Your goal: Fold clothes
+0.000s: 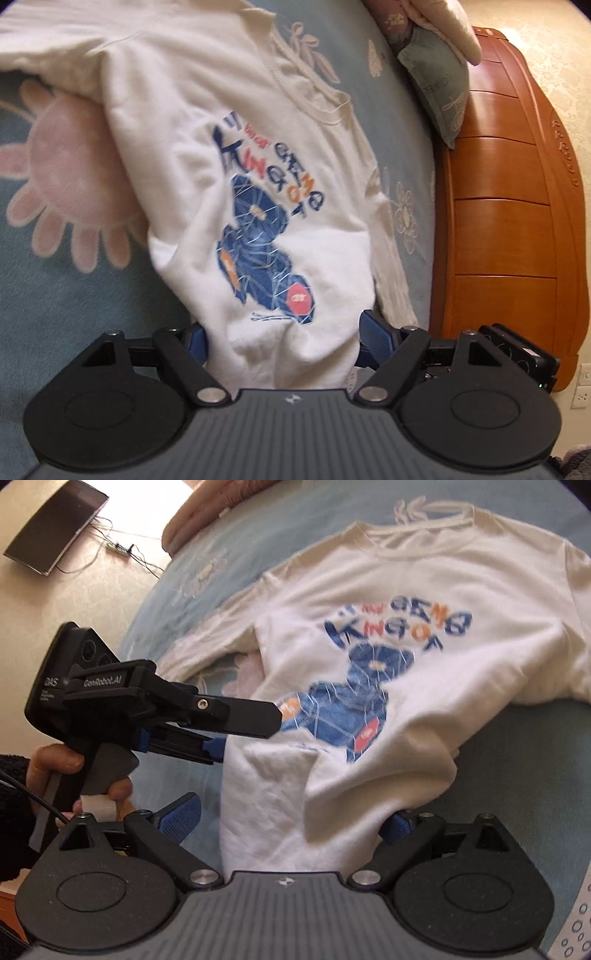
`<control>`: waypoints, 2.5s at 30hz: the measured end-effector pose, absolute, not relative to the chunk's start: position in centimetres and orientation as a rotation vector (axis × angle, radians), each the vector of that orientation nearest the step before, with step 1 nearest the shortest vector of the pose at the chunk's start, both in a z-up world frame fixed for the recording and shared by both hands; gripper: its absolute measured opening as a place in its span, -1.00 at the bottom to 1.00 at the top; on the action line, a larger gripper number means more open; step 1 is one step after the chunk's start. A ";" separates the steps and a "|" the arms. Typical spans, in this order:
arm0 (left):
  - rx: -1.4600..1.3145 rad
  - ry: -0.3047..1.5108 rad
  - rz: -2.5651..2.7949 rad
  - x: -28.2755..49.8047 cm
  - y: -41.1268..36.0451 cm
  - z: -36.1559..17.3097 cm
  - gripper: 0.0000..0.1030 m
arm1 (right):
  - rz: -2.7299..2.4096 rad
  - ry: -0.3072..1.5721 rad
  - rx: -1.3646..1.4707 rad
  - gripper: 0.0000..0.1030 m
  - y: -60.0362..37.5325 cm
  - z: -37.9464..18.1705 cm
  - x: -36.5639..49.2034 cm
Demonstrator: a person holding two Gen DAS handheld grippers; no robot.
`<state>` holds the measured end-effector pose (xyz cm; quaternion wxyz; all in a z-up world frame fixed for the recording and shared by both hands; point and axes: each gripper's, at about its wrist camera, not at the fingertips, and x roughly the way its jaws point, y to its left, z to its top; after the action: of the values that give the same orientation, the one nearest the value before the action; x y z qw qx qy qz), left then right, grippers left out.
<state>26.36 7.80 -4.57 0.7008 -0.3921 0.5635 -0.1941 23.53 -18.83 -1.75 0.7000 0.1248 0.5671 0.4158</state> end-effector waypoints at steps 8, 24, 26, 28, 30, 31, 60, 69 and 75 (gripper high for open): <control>-0.786 1.161 -0.538 34.5 6.4 -3.6 0.57 | 0.922 1.082 0.256 0.94 -18.0 -0.4 28.1; -0.660 1.227 -0.439 34.7 7.6 -5.4 0.57 | 0.764 1.156 0.307 0.95 -22.1 -3.8 27.2; -0.649 1.227 -0.409 33.2 8.5 -4.9 0.57 | 0.728 1.179 0.330 0.96 -23.3 -4.5 26.5; -0.639 1.227 -0.379 31.7 9.4 -4.4 0.57 | 0.707 1.184 0.372 0.96 -24.0 -5.4 26.6; -0.635 1.228 -0.352 30.5 10.1 -4.1 0.57 | 0.705 1.173 0.408 0.96 -24.1 -6.5 27.0; -0.645 1.231 -0.343 30.5 10.2 -4.4 0.57 | 0.710 1.173 0.423 0.96 -23.9 -7.1 27.4; -0.760 1.282 -0.259 29.4 10.4 -8.0 0.57 | 1.114 1.292 0.783 1.00 -26.3 -6.2 24.9; -0.759 1.268 -0.274 29.2 10.4 -8.1 0.60 | 0.976 1.306 0.965 1.00 -26.9 -12.2 24.8; -0.762 1.267 -0.274 29.0 10.4 -8.1 0.61 | 0.994 1.328 1.026 0.90 -26.3 -12.3 23.7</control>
<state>28.99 10.41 -8.15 0.7304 -0.3459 0.5756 -0.1243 23.68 -26.30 -12.32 0.5609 0.4356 0.5635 0.4219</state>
